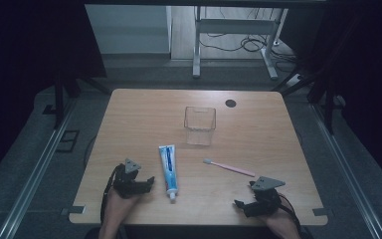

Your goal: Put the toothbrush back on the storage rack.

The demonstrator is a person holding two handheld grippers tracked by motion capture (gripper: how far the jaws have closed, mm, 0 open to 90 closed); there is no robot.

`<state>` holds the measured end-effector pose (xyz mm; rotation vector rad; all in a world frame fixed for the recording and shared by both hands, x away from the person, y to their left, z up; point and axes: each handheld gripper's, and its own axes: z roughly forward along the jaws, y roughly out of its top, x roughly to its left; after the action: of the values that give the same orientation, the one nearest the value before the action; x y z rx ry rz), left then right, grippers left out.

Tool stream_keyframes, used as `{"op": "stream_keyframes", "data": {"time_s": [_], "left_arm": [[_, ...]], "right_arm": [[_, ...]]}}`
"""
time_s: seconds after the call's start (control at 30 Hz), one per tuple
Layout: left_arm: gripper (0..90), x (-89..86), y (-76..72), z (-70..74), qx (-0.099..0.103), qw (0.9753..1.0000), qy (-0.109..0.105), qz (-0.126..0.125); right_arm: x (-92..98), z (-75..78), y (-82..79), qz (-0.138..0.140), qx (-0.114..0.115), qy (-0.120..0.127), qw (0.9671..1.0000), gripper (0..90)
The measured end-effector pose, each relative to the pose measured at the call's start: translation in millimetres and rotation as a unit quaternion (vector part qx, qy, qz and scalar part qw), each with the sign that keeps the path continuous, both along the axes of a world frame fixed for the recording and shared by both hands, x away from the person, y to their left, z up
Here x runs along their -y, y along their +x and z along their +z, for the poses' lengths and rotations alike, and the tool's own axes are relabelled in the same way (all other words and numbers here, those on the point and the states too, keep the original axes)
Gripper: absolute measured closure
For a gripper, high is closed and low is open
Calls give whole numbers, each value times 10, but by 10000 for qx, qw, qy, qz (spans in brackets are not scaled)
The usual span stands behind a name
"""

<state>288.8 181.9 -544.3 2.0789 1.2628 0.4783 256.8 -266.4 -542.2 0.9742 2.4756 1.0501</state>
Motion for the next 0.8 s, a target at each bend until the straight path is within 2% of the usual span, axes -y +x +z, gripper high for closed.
{"op": "stream_keyframes", "data": {"time_s": [0.43,0.8], "left_arm": [[157,-1,0,0,-1,10000,-1,-2],[156,-1,1,0,-2,10000,-1,-4]], "right_arm": [[5,17,2,-69,-7,-14,10000,144],[11,65,1,-109,-97,-100,9998,252]]}}
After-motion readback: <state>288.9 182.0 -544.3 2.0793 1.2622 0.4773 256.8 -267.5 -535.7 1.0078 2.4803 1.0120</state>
